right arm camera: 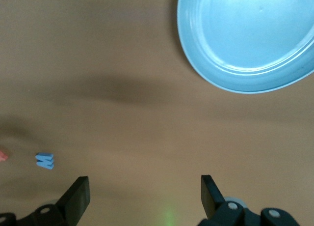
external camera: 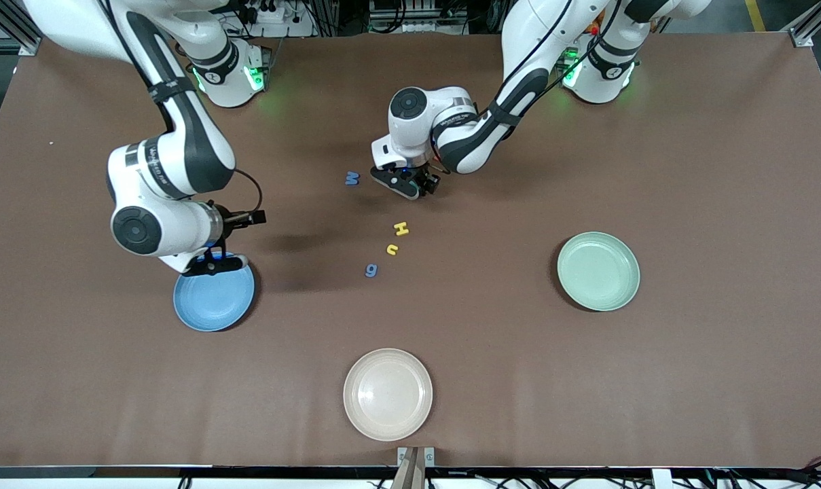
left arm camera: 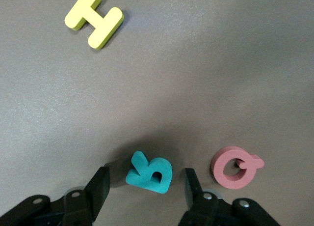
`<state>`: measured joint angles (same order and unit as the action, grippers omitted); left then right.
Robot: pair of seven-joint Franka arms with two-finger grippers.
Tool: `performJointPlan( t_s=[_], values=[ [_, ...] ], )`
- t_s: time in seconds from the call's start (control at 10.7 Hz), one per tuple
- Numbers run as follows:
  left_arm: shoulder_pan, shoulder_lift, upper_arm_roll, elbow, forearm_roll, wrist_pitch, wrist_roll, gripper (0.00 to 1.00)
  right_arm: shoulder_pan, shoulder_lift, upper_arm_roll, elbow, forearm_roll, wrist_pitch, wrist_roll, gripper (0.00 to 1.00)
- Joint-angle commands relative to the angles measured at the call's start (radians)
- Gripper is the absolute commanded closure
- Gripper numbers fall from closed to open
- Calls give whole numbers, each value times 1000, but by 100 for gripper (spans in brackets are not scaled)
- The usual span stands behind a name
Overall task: Sort upper and lower case letters into plates
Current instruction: 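Lower the left gripper and grasp the teal letter k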
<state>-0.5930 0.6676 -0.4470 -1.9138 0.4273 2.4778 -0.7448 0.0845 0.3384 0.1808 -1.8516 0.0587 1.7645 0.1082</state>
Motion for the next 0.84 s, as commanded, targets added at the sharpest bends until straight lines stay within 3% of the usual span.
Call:
performJointPlan(
  t_s=[0.0, 0.09, 0.28, 0.47, 0.56, 0.75],
  values=[
    [-2, 7, 2, 6, 33, 9, -24, 34, -8, -21, -3, -9, 20, -22, -1, 0],
    [-1, 12, 2, 10, 34, 10, -22, 36, -8, -21, -3, -8, 20, -22, -1, 0],
    [-2, 20, 4, 10, 36, 10, -19, 52, -14, -15, -3, 12, 24, -51, 2, 0],
    [7, 24, 5, 10, 37, 9, -5, 87, -14, -15, -4, 14, 32, -53, 1, 0],
    [10, 17, 8, 12, 37, 7, 22, 99, -9, -13, -4, 15, 32, -53, 1, 0],
    [39, 0, 22, 44, 36, -9, 51, 100, -9, -10, -4, 23, 32, -53, 1, 0]
  ],
)
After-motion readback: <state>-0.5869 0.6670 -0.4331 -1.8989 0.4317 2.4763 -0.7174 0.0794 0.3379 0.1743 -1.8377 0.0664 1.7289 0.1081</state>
